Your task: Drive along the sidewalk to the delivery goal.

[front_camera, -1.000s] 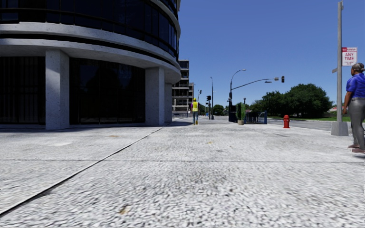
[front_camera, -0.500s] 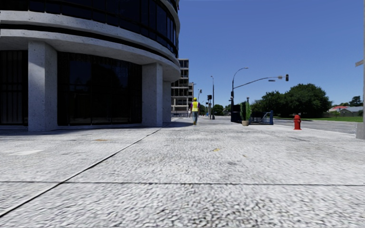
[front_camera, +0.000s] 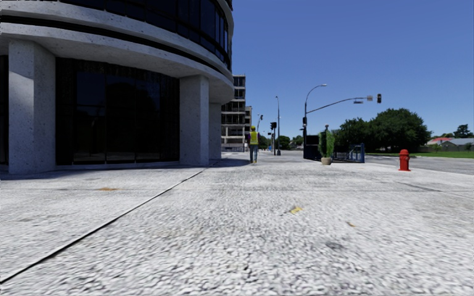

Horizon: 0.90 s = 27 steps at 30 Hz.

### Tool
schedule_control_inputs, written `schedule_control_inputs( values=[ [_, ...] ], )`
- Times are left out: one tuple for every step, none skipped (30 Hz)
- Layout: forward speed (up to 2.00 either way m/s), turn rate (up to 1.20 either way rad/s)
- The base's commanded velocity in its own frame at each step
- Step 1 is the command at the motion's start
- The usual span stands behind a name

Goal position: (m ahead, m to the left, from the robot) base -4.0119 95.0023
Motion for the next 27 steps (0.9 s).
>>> schedule_control_inputs(
  values=[
    [2.0, 0.0],
    [2.0, 0.0],
    [2.0, 0.0],
    [2.0, 0.0],
    [2.0, 0.0],
    [2.0, 0.0],
    [2.0, 0.0],
    [2.0, 0.0],
    [2.0, 0.0],
    [2.0, 0.0],
    [2.0, 0.0],
    [2.0, 0.0],
    [2.0, 0.0],
    [2.0, 0.0],
    [2.0, 0.0],
    [2.0, 0.0],
    [2.0, 0.0],
    [2.0, 0.0],
    [2.0, 0.0],
    [2.0, 0.0],
    [2.0, 0.0],
    [2.0, 0.0],
    [2.0, 0.0],
    [2.0, 0.0],
    [2.0, 0.0],
    [2.0, 0.0],
    [2.0, 0.0]
  ],
)
